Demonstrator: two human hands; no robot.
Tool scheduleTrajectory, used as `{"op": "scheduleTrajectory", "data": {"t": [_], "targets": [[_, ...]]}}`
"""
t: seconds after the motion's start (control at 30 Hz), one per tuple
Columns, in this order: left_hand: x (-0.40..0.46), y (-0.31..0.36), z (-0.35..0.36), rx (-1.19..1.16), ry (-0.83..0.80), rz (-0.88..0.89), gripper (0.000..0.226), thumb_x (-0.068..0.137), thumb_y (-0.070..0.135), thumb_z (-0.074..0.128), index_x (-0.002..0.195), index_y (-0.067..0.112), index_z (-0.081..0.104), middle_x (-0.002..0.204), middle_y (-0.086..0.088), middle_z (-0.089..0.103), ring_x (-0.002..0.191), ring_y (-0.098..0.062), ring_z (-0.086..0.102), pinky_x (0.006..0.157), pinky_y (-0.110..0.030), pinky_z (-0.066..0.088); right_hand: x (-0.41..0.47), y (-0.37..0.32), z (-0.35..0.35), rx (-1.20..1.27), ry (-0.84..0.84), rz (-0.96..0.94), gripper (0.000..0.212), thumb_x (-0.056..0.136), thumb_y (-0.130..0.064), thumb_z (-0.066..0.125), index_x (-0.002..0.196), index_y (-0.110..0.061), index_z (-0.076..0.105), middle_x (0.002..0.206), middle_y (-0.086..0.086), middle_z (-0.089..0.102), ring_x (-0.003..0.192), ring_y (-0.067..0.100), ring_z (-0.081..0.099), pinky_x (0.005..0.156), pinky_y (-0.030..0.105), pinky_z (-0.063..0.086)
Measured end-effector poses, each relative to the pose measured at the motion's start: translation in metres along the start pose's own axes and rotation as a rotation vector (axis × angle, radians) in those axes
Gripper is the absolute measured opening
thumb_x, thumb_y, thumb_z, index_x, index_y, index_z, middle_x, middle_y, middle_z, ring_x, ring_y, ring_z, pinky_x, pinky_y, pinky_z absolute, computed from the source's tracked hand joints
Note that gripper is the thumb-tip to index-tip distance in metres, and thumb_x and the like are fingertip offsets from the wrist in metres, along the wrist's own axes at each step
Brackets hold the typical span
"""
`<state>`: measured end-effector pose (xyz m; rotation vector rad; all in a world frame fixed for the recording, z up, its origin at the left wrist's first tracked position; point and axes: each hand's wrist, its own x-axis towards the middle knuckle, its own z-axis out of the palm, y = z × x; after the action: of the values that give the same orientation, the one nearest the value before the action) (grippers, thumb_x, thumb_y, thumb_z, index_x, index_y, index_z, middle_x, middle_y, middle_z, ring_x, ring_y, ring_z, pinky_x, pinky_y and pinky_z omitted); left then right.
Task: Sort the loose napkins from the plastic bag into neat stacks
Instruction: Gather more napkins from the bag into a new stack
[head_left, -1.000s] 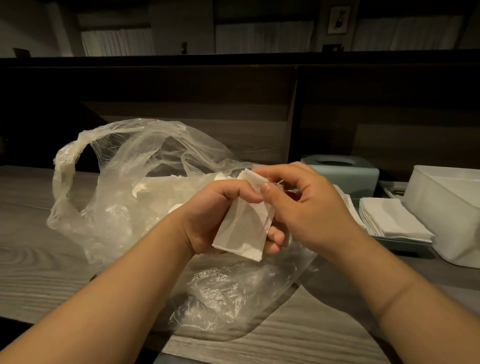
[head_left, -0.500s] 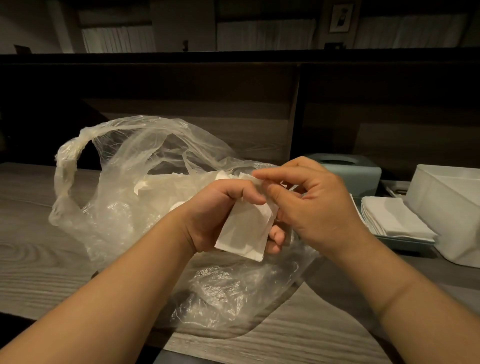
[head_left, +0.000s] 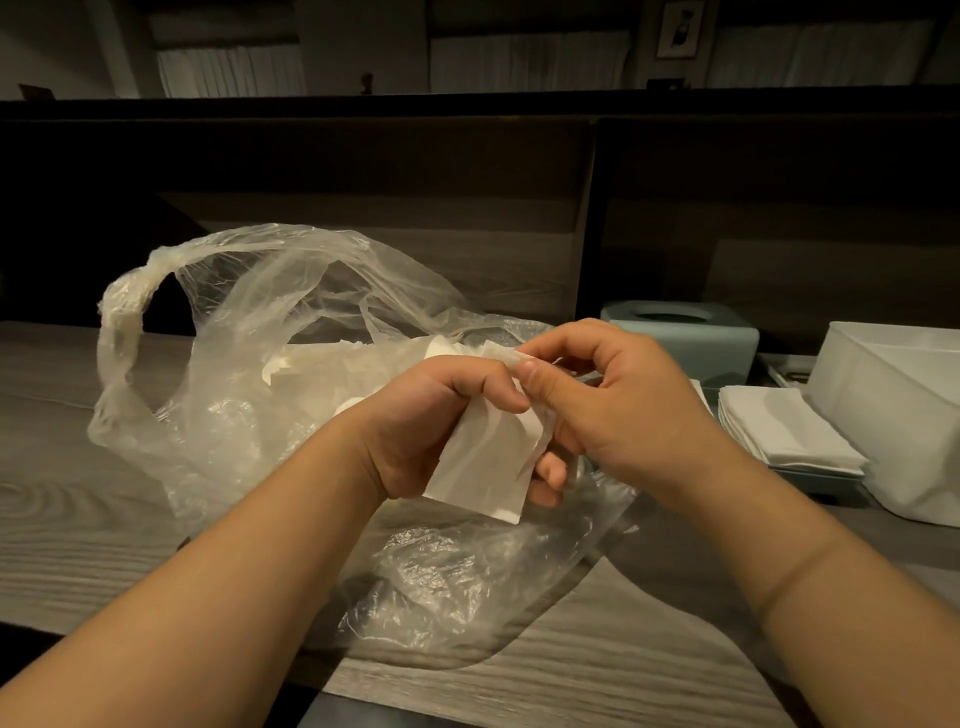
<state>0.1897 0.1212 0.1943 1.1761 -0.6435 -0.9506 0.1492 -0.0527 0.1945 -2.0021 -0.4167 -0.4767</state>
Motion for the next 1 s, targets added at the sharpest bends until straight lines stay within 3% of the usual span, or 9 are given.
{"op": "scheduleTrajectory", "data": {"t": [0.17,0.33,0.43,0.53,0.7,0.77,0.83,0.9,1.0], "targets": [[0.0,-0.002,0.0,-0.001,-0.039,0.025,0.034,0.077,0.014,0.053,0.106,0.002,0.066,0.094,-0.019,0.068,0.084,-0.031,0.067,0.086,-0.043,0.056,-0.002,-0.004,0.001,0.143,0.015,0.003,0.007,0.099,-0.027,0.063,0.099,-0.025,0.07,0.085,-0.013,0.067,0.056,0.014,0.066,0.05,0.025,0.055],[-0.002,0.0,0.001,-0.004,0.002,0.038,0.04,0.075,0.014,0.057,0.11,0.004,0.073,0.095,-0.024,0.07,0.087,-0.034,0.07,0.085,-0.042,0.058,0.0,0.004,0.001,0.013,0.022,-0.081,0.006,0.095,-0.031,0.068,0.099,-0.035,0.069,0.101,-0.013,0.065,0.09,0.006,0.063,0.077,0.023,0.055],[-0.001,0.0,0.002,0.004,0.044,0.029,0.046,0.077,0.011,0.05,0.12,-0.003,0.06,0.093,-0.027,0.069,0.086,-0.038,0.068,0.089,-0.046,0.057,-0.001,0.003,0.003,-0.034,0.073,-0.159,0.016,0.094,-0.026,0.07,0.101,-0.037,0.061,0.1,-0.013,0.058,0.092,0.005,0.058,0.076,0.016,0.05],[-0.001,0.0,0.005,0.003,0.061,0.044,0.043,0.079,0.01,0.044,0.119,-0.002,0.056,0.087,-0.022,0.069,0.08,-0.035,0.068,0.08,-0.044,0.059,-0.001,0.001,0.003,-0.144,0.106,-0.228,0.016,0.093,-0.025,0.069,0.099,-0.038,0.061,0.1,-0.014,0.055,0.092,0.005,0.056,0.076,0.011,0.046],[-0.002,0.001,0.005,-0.026,0.065,0.063,0.04,0.079,0.012,0.049,0.112,-0.002,0.065,0.087,-0.024,0.065,0.077,-0.033,0.067,0.077,-0.04,0.059,-0.002,-0.001,0.002,-0.081,0.038,-0.105,0.008,0.096,-0.026,0.067,0.104,-0.029,0.067,0.104,-0.01,0.055,0.08,0.0,0.062,0.062,0.009,0.049],[-0.002,0.001,0.003,-0.014,0.067,0.063,0.04,0.079,0.013,0.052,0.115,-0.002,0.062,0.091,-0.024,0.065,0.08,-0.034,0.066,0.081,-0.042,0.058,-0.002,-0.001,0.003,-0.11,0.034,-0.091,0.004,0.097,-0.028,0.067,0.101,-0.028,0.068,0.102,-0.009,0.058,0.081,0.005,0.062,0.068,0.015,0.053],[-0.002,0.001,0.002,-0.023,0.074,0.057,0.039,0.079,0.013,0.054,0.115,-0.001,0.063,0.092,-0.022,0.066,0.081,-0.033,0.065,0.081,-0.042,0.058,-0.002,-0.004,0.003,0.073,0.026,-0.008,0.008,0.099,-0.025,0.064,0.107,-0.024,0.066,0.093,-0.011,0.064,0.074,0.01,0.068,0.063,0.027,0.061],[-0.003,0.003,0.001,-0.104,0.075,0.069,0.036,0.079,0.013,0.053,0.111,0.001,0.066,0.092,-0.018,0.067,0.079,-0.031,0.063,0.08,-0.042,0.056,-0.002,-0.007,0.001,0.244,0.045,0.089,0.01,0.102,-0.02,0.059,0.111,-0.02,0.062,0.077,-0.014,0.065,0.063,0.004,0.067,0.056,0.023,0.058],[-0.004,0.006,-0.002,-0.273,0.108,0.131,0.045,0.079,0.013,0.053,0.12,0.001,0.067,0.093,-0.013,0.063,0.08,-0.028,0.055,0.08,-0.041,0.048,0.005,0.001,-0.003,0.084,0.125,0.145,0.007,0.103,-0.026,0.055,0.103,-0.027,0.062,0.089,-0.009,0.067,0.083,0.009,0.067,0.076,0.034,0.058]]}}
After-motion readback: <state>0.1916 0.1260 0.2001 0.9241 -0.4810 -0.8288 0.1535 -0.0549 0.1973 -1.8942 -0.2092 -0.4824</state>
